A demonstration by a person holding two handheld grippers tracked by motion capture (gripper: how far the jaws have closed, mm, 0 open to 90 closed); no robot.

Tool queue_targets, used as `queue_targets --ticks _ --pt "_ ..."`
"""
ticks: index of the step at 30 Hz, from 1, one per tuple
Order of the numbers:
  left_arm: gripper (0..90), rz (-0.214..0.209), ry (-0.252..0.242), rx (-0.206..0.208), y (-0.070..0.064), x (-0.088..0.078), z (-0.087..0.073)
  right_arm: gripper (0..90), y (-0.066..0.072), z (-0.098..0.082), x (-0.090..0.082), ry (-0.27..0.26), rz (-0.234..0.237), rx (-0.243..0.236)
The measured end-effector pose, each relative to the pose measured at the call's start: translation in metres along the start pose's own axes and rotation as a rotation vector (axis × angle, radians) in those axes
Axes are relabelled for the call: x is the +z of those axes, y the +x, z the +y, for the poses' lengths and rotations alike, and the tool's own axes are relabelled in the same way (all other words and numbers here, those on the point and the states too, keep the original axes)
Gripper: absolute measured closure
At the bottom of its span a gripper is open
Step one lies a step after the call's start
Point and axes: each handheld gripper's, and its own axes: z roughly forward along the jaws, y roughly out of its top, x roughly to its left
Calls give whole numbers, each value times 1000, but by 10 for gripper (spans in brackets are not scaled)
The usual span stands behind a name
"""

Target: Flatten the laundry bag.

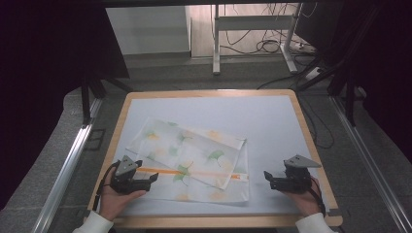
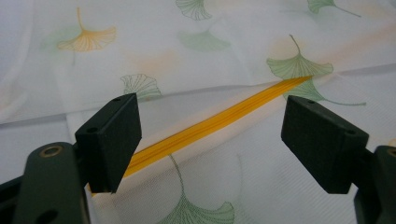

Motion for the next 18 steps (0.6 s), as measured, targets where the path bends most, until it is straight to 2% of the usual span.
queue_targets --ticks 4,10,14,18 --pt "200 -15 9 3 -1 0 -1 166 1 0 2 9 25 -4" --pt "213 -44 15 -15 1 -1 -2 206 3 0 2 22 41 -3" --pt "212 -45 12 -19 2 -3 -2 219 4 -1 3 36 50 7" --pt "213 -49 6 -29 3 -4 -2 220 5 2 1 27 66 15"
